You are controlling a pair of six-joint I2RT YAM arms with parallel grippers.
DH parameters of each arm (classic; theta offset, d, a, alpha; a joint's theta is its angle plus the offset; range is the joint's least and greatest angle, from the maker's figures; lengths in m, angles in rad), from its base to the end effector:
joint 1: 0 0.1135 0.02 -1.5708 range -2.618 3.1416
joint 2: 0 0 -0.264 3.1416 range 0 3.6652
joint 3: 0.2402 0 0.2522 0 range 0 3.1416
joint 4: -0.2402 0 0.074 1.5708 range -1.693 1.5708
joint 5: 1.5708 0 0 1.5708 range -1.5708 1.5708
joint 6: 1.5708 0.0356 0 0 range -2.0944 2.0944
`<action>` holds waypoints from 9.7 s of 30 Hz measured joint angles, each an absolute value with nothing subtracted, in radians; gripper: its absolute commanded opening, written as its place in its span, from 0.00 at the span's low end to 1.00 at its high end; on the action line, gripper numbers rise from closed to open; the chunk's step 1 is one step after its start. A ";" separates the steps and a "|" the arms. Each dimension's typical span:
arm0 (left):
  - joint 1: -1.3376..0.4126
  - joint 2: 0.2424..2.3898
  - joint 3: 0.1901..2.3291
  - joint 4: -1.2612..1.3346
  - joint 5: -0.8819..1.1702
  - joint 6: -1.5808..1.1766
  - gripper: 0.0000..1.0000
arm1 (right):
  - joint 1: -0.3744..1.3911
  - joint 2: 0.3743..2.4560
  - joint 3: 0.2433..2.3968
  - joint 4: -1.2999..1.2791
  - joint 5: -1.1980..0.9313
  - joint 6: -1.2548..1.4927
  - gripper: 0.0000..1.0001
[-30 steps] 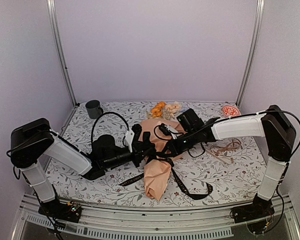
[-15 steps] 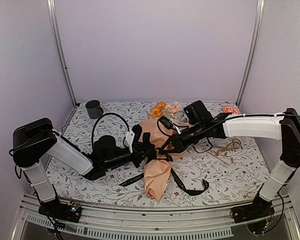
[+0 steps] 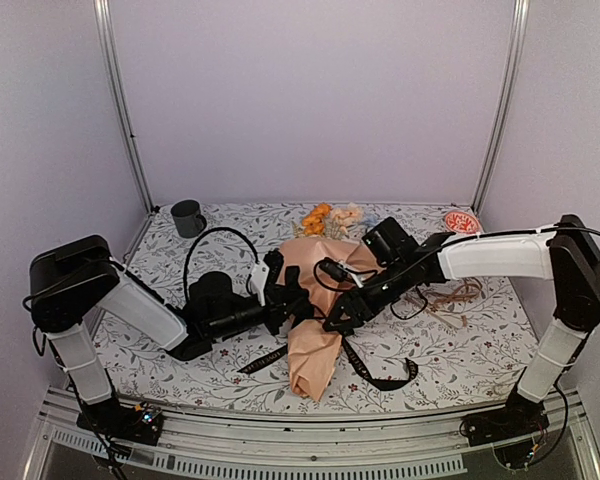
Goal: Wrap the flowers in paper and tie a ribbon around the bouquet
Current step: Cross the half-tied ribbon over the folded bouquet, then tie the half-tied ribbon around the folded bouquet.
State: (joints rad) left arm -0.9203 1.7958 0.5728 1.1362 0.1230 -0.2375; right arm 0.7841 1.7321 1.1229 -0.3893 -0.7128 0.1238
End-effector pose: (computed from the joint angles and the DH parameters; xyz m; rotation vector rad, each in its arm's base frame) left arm 0.1950 -0.2634 0.1515 0.6786 1.6150 -0.9674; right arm 0.2330 0.2653 0.1983 -1.1430 2.4326 1.2387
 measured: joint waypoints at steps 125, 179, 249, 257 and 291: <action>-0.813 1.850 0.505 1.135 0.099 -0.467 0.00 | 0.661 1.639 0.883 -0.301 -0.438 0.270 0.01; -0.748 1.882 0.426 1.099 0.128 -0.606 0.00 | 0.252 1.604 0.803 -0.230 -0.557 0.356 0.46; -0.752 1.892 0.458 1.078 0.146 -0.563 0.00 | 0.697 1.719 0.532 0.236 -1.002 0.595 0.01; -0.753 1.891 0.459 1.078 0.149 -0.555 0.00 | 0.732 1.645 0.522 -0.034 -0.929 0.526 0.03; -0.752 1.874 0.461 1.055 0.148 -0.546 0.00 | 0.700 1.571 0.809 -0.450 -0.136 0.257 0.84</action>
State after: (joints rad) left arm -0.7525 1.8736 0.4606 1.0550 0.1482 -0.5461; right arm 0.6998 1.5715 0.8089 -0.4503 -0.1356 0.2565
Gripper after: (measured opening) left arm 0.004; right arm 0.840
